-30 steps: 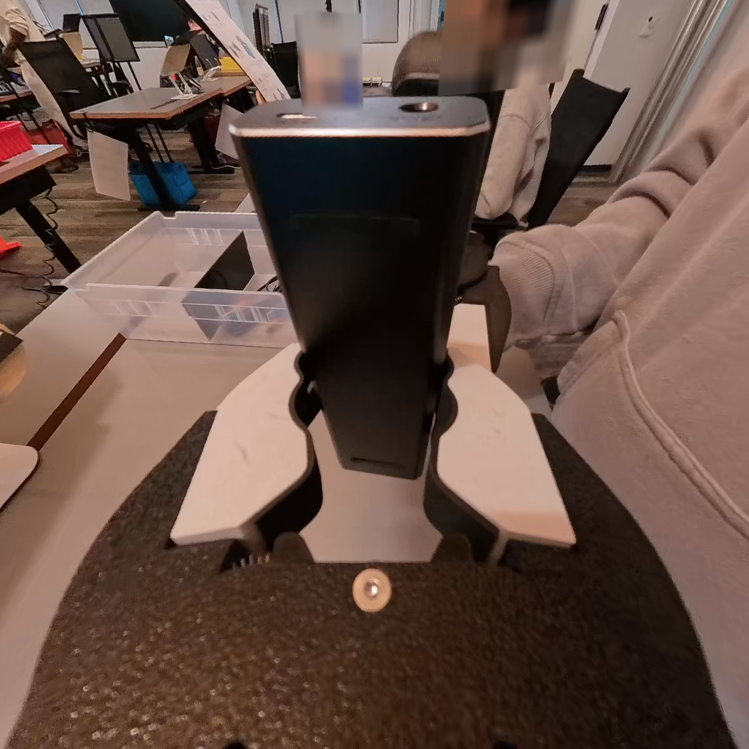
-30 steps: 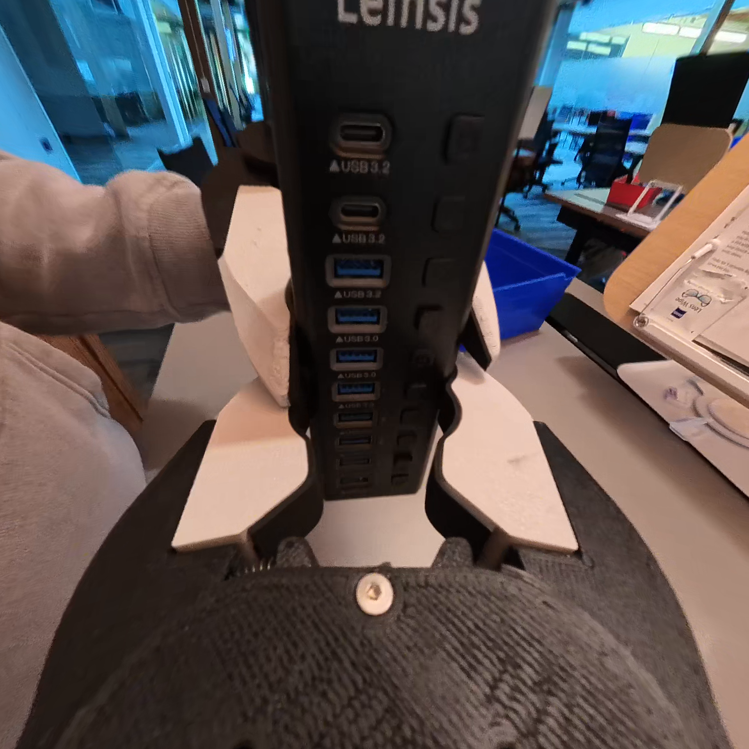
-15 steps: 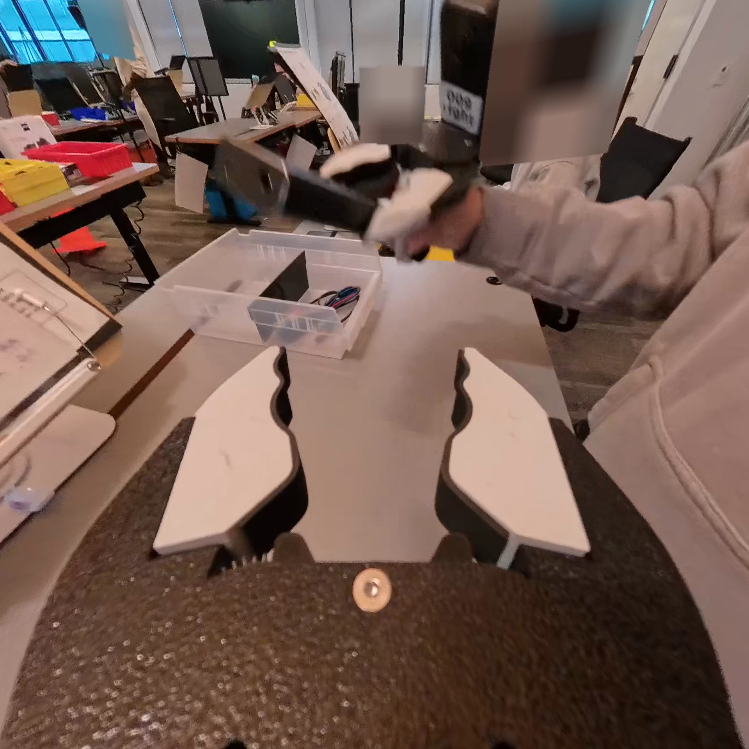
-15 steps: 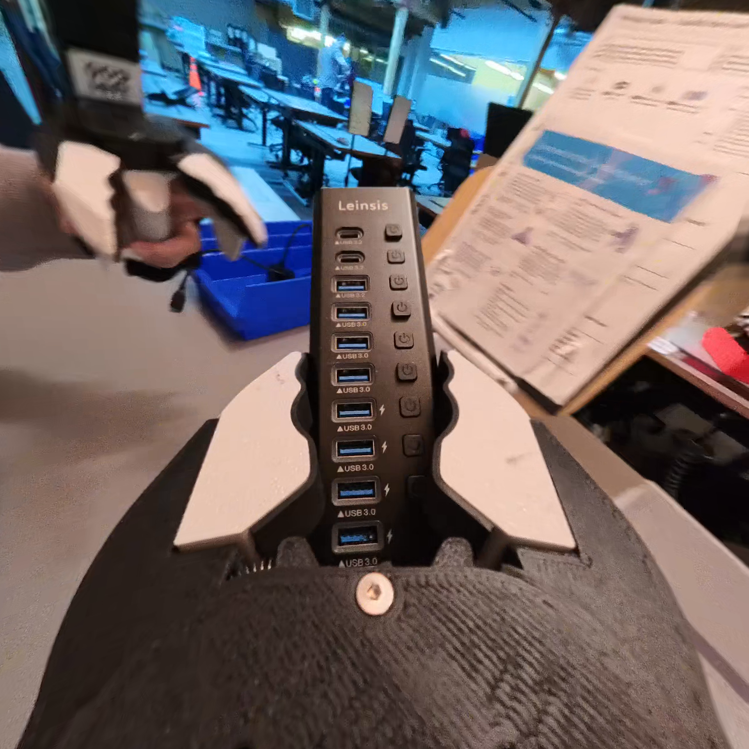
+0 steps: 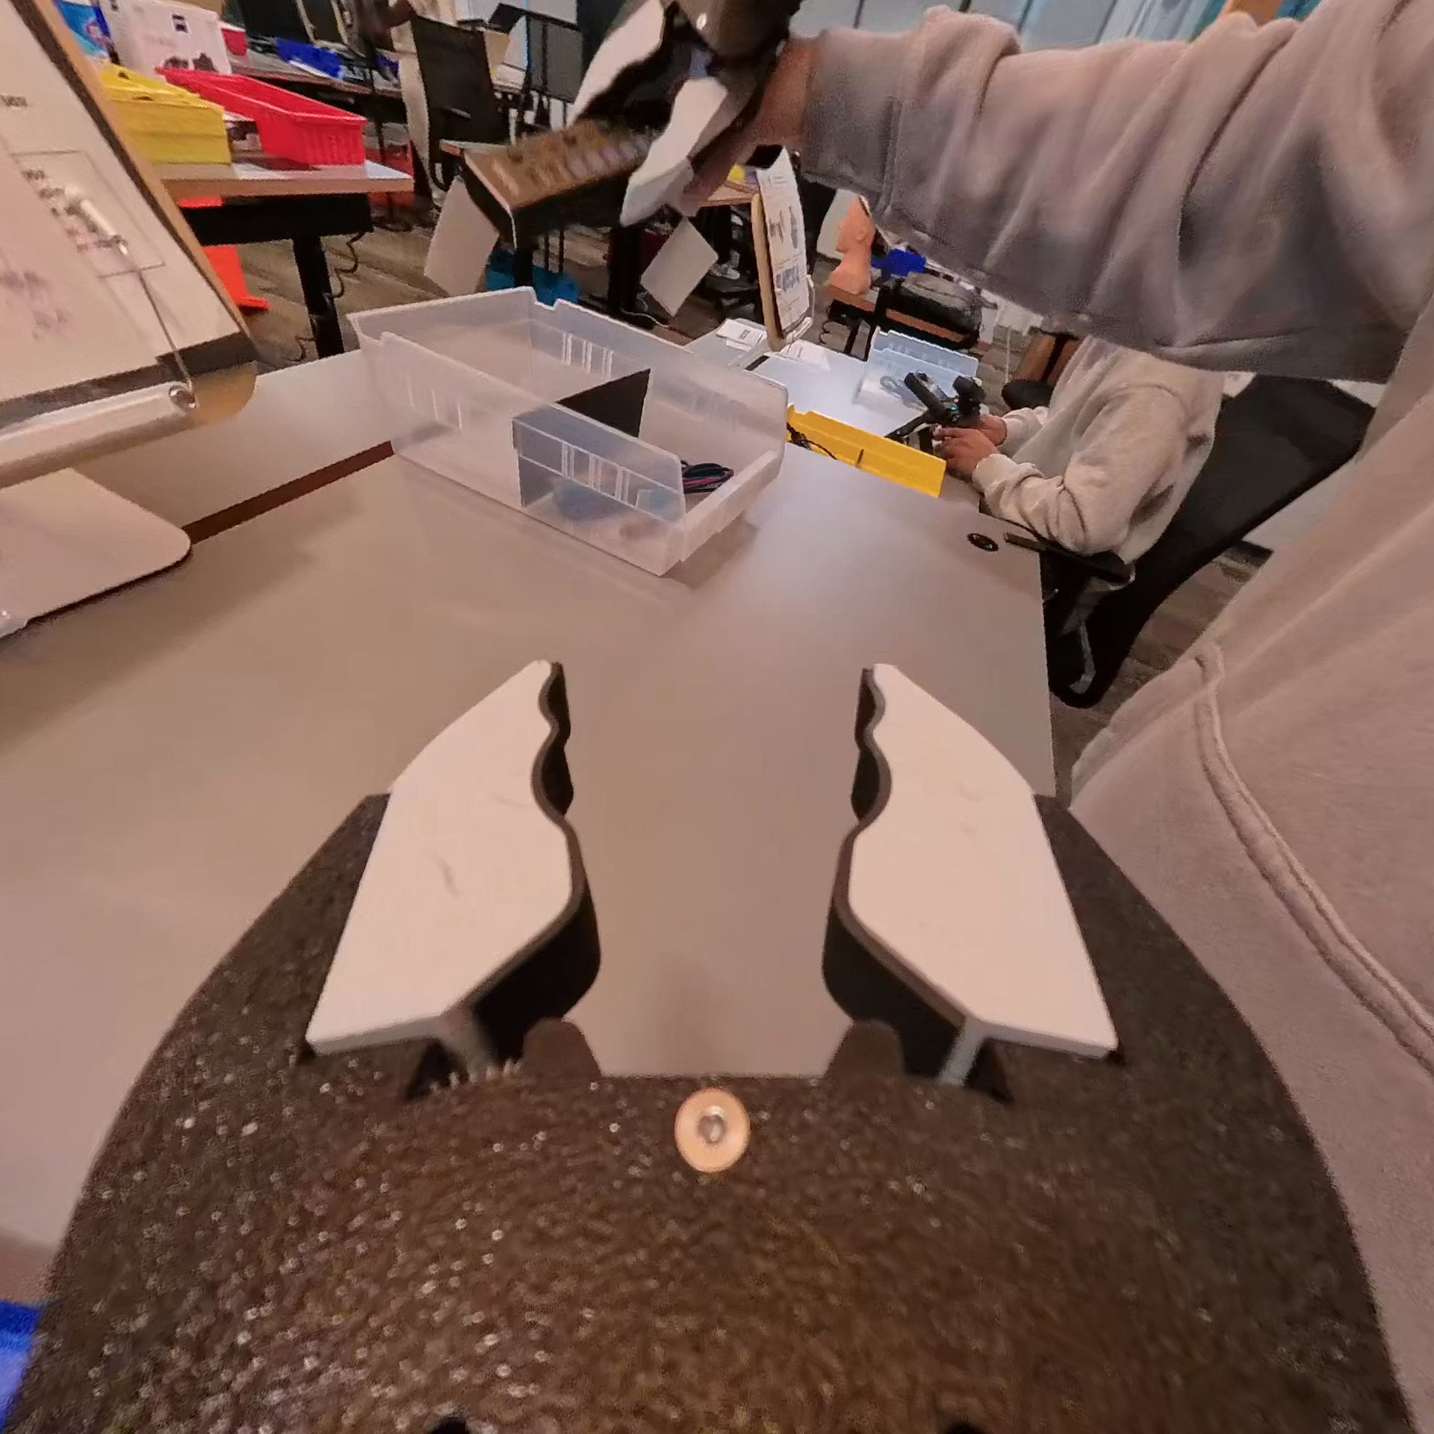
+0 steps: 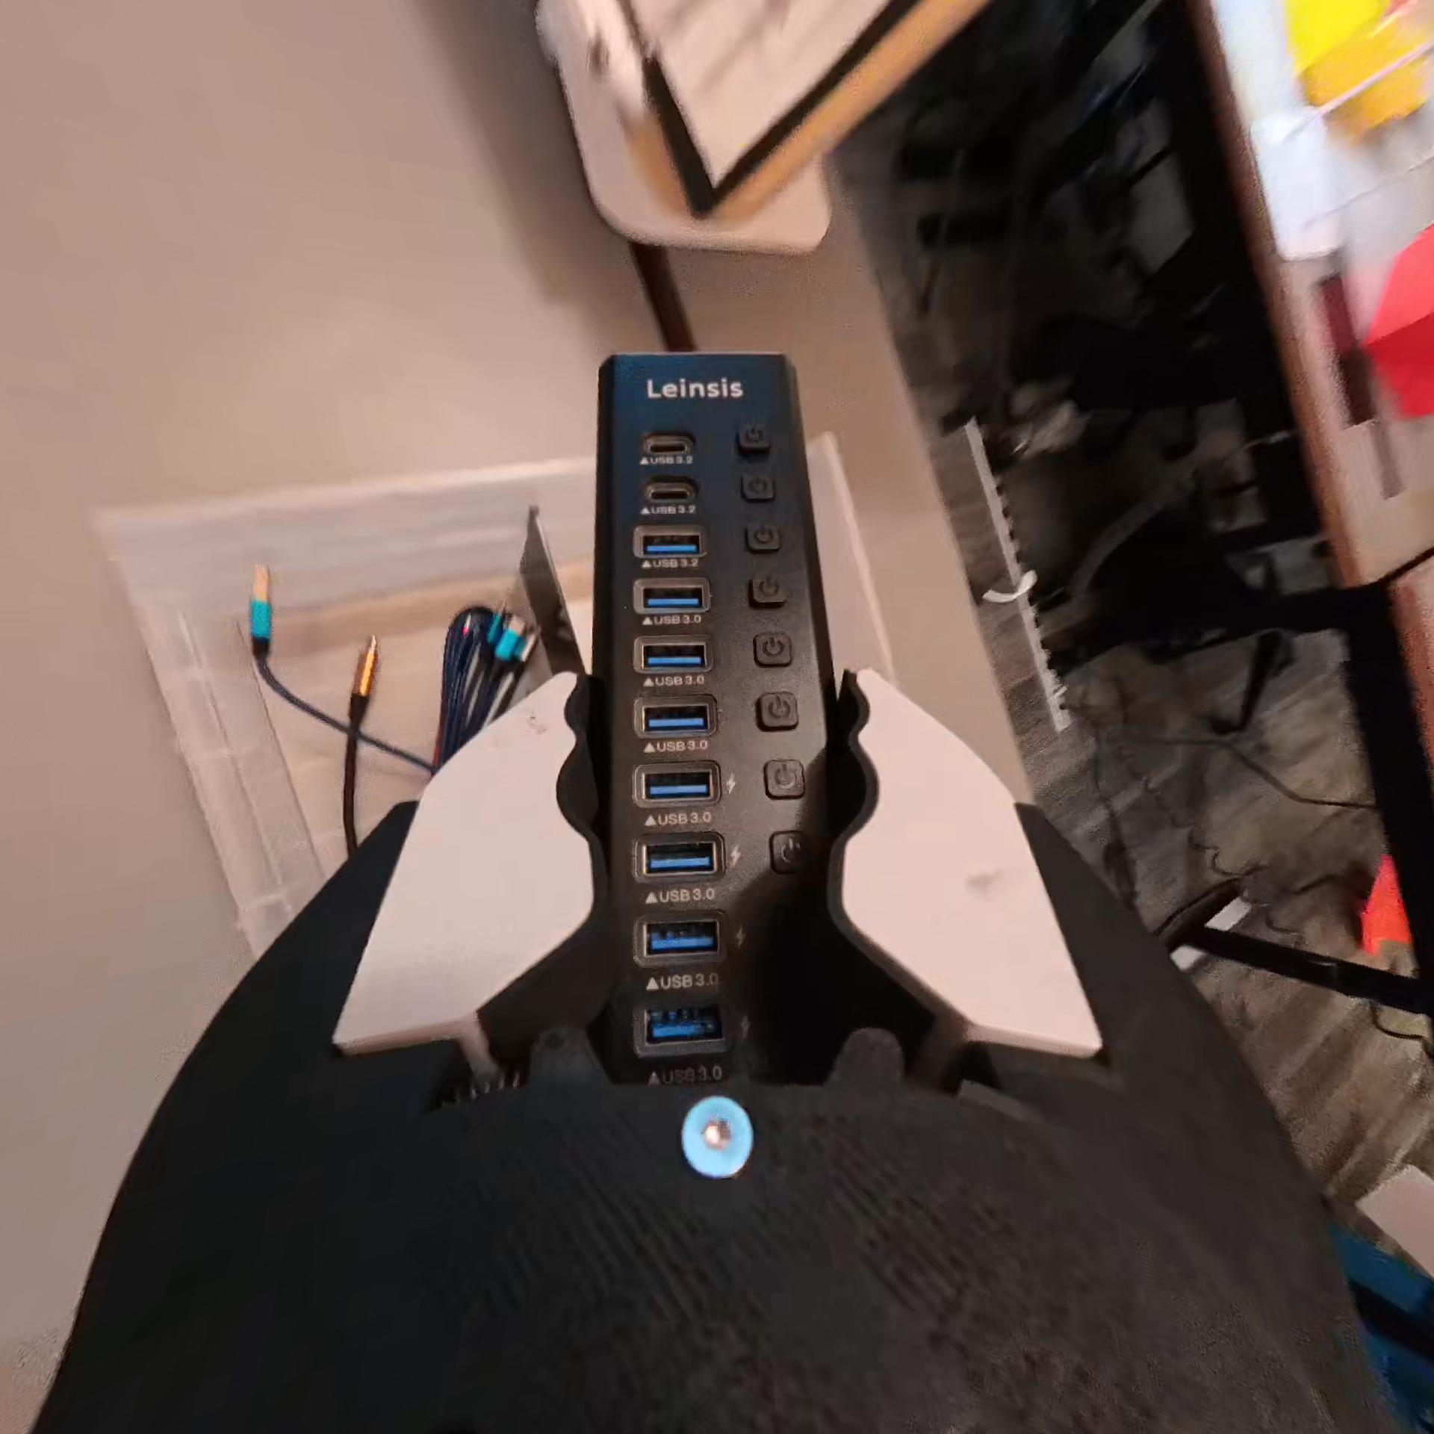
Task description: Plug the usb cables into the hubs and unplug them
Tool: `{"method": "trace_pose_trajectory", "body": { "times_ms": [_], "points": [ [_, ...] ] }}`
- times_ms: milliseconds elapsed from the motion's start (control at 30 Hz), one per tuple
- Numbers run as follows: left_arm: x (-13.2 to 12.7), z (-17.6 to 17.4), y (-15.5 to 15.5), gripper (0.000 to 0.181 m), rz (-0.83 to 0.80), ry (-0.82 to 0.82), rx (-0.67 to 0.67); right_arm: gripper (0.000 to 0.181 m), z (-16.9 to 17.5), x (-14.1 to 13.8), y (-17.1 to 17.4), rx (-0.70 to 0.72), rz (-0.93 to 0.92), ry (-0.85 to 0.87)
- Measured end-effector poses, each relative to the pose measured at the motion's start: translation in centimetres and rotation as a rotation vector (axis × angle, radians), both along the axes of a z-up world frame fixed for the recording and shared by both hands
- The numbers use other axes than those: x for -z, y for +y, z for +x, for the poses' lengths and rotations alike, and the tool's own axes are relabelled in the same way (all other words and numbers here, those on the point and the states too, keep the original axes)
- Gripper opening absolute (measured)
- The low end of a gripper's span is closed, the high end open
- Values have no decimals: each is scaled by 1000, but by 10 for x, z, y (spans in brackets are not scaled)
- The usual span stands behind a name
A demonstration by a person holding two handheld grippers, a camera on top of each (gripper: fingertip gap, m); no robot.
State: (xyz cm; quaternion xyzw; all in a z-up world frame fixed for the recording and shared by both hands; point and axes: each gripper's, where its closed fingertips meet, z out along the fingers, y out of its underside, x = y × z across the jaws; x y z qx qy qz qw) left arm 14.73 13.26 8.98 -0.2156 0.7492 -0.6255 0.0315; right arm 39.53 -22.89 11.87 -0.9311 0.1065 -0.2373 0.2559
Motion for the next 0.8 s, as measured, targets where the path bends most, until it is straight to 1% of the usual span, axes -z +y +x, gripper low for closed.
{"method": "trace_pose_trajectory", "body": {
  "times_ms": [67,133,267,400,533,633,767,800],
  "points": [
    [3,-2,3,69,-9,22,-21,60,14,25,-5,4,-42,65],
    [6,-2,8,69,-12,41,-49,60,26,47,-4,13,-33,122],
    [13,-4,19,66,-20,76,-100,60,45,83,-2,17,-61,211],
    [19,-7,28,64,-47,116,-142,60,57,119,-8,4,-145,288],
    [26,-8,29,63,-40,146,-153,61,63,152,-7,-28,-236,372],
    [27,-8,28,63,-29,156,-146,61,62,177,-19,-24,-369,462],
    [28,-6,27,62,-28,157,-147,61,55,207,-39,-56,-581,523],
    [28,-5,27,62,-30,163,-146,60,53,208,-38,-59,-583,543]
  ]
}}
